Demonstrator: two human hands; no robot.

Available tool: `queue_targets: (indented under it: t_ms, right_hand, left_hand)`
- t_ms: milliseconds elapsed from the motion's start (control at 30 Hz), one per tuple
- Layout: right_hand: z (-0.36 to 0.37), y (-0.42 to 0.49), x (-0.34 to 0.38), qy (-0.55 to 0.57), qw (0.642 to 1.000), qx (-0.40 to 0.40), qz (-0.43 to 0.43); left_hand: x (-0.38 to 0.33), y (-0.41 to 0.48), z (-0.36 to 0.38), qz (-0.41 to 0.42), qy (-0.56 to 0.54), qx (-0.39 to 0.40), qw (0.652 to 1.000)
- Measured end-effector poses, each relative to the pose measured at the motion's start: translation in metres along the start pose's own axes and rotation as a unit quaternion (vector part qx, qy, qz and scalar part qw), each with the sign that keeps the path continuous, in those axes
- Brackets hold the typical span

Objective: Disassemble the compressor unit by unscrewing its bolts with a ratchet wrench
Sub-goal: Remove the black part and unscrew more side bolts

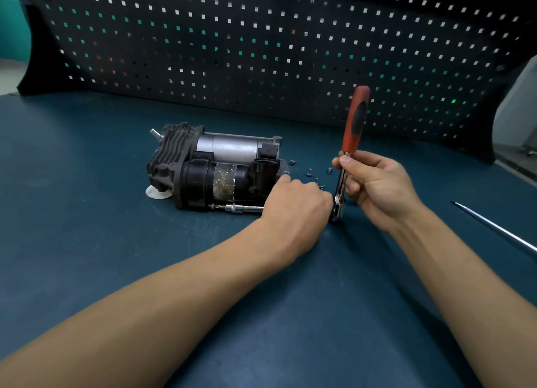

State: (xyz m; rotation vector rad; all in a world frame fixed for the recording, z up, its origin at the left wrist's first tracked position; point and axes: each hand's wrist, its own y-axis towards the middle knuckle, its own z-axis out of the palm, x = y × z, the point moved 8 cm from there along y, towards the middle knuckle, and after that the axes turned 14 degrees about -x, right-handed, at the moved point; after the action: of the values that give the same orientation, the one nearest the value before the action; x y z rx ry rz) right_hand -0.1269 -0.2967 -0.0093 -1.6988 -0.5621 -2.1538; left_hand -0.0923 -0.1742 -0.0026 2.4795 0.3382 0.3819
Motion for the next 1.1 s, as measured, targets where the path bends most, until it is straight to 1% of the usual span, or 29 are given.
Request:
queue_targets:
  t_ms: [233,433,533,600,733,800,967,1100]
  right_hand:
    - [0.003,0.013,-0.007,-0.014,1.000,0.001,0.006]
    - [0.000,0.017,-0.022,-0.076,0.997,0.009,0.018]
    - [0.000,0.015,-0.019,-0.052,0.998,0.022,0.016]
    - [0.001,0.013,-0.014,-0.031,0.999,0.024,0.007]
    - [0.004,0.009,-0.012,-0.017,1.000,0.018,0.003]
    - [0.004,0.008,-0.011,-0.015,1.000,0.015,0.004]
    - [0.001,0.003,-0.006,-0.006,1.000,0.010,0.007]
    - [0.000,-0.004,0.003,-0.017,1.000,0.006,-0.008]
  left_hand:
    - [0.002,0.001,-0.002,0.003,0.003,-0.018,1.000]
    - [0.000,-0.003,-0.006,0.016,0.013,-0.018,1.000]
    - [0.003,-0.003,-0.005,0.015,0.019,-0.013,1.000]
    - [0.006,-0.003,-0.003,0.015,0.029,0.001,0.999]
    - [0.002,-0.008,0.010,0.052,0.046,0.066,0.995]
    - [-0.001,-0.008,0.011,0.056,0.034,0.069,0.995]
    - [0.002,-0.003,0.002,0.003,-0.006,0.043,0.999]
    - [0.006,0.000,-0.005,-0.029,-0.007,0.005,1.000]
